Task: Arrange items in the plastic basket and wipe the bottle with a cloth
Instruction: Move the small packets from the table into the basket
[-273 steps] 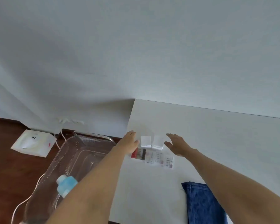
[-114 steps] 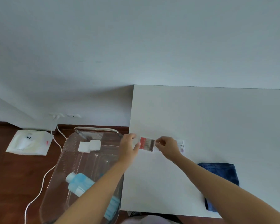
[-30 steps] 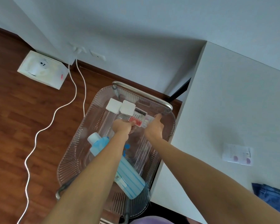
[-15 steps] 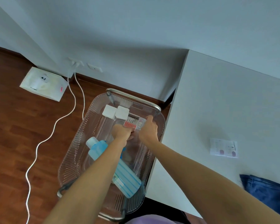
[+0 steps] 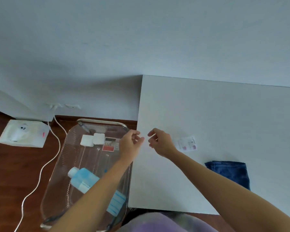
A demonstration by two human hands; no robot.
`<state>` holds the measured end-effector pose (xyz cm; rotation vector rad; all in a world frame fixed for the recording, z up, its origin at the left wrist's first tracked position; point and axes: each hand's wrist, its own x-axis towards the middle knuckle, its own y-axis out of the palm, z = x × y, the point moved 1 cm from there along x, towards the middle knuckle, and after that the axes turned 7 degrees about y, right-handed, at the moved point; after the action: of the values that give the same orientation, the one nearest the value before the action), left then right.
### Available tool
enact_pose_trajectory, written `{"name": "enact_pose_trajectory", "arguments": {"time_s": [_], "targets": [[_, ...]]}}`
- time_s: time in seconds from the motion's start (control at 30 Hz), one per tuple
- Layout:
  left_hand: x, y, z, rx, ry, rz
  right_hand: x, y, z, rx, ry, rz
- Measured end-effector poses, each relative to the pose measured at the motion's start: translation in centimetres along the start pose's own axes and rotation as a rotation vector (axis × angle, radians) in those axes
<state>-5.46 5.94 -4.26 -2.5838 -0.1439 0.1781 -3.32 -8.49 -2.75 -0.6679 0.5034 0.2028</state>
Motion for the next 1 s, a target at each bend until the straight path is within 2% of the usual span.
{"name": "enact_pose_trajectory", "arguments": {"time_s": [0.27,0.33,0.43,0.63,1.0], "targets": [[0.1,7.6,-3.8,0.189,0.141,0.372,-0.8,-9.8,-7.6,-0.004,0.090,-0.240],[0.1,9.2,-4.2,0.279,0.129,0.456,-0.7,-11.1,-9.2,-0.023,0.101,-0.247],[0.0,11.0,-4.5,0.352,0.115,0.533,-0.5,-11.9,-11.0,-0.130,0.107,-0.154],[-0.3,12.5,-4.6,0.421,0.136,0.507,-0.1,-11.2,-12.4,-0.231,0.108,0.076],[-1.6,13.3,-5.4,0.445,0.172,0.426,-0.4,-10.6,-12.8,-0.245,0.078,-0.034]]}}
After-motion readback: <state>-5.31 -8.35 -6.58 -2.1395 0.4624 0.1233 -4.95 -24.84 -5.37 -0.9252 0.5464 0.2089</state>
